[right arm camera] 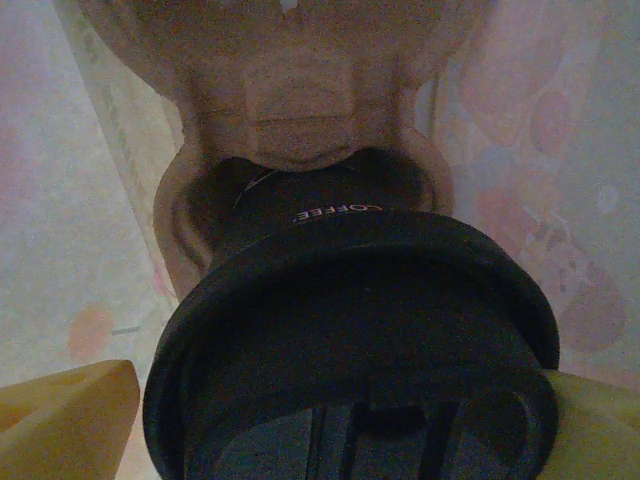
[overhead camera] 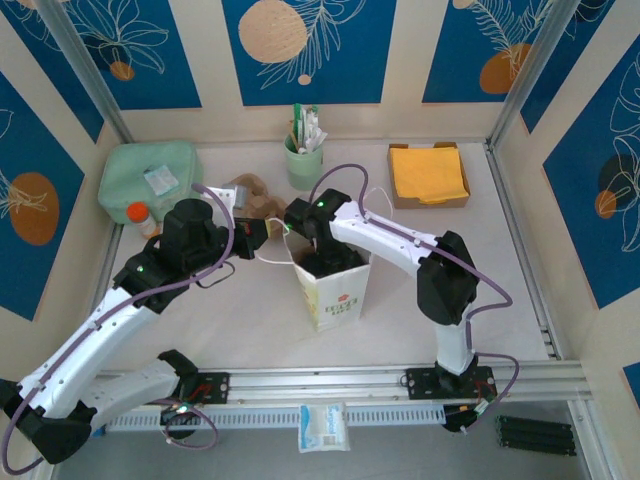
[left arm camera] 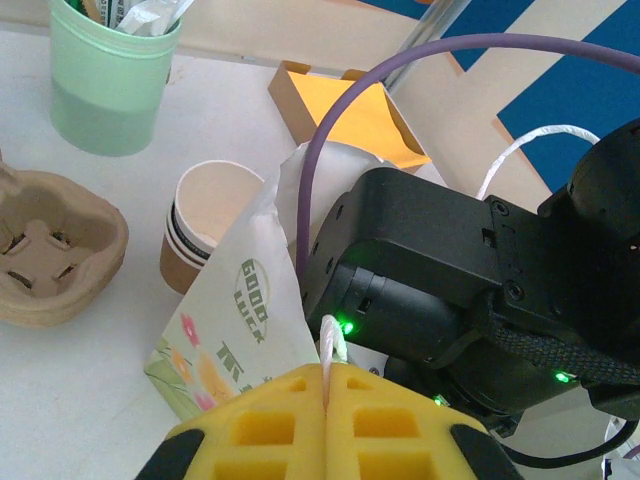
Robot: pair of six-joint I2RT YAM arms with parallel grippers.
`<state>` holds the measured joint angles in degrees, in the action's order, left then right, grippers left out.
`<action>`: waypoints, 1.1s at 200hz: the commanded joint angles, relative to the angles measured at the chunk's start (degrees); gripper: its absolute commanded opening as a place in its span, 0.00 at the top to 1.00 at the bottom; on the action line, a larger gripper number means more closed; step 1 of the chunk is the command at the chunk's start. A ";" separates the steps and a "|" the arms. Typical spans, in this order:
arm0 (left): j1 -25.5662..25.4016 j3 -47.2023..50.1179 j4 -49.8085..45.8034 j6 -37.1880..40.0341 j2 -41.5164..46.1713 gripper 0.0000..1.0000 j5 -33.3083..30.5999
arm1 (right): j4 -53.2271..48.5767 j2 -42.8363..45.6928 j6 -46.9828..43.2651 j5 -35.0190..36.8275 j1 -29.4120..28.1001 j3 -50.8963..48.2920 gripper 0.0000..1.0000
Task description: Pack the takeout coffee
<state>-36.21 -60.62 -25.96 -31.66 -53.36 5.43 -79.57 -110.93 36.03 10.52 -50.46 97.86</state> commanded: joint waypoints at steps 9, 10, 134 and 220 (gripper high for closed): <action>0.44 0.00 -0.11 -0.33 0.37 1.00 -0.33 | 1.53 -2.49 0.18 -0.24 -0.69 -0.55 0.01; 0.44 -0.01 -0.09 -0.33 0.32 1.00 -0.33 | 1.53 -2.49 0.18 -0.24 -0.69 -0.55 0.01; 0.44 0.14 -0.34 -0.44 0.25 1.00 -0.33 | -0.71 -0.08 0.24 0.11 -1.22 4.20 0.01; 0.43 0.09 0.03 -0.48 -0.12 1.00 0.02 | -1.63 0.38 0.27 0.37 -1.31 5.45 0.01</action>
<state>-36.21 -60.62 -25.96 -31.66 -53.36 5.45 -79.75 -110.93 36.01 10.96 -51.33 101.69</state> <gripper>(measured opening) 0.059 0.990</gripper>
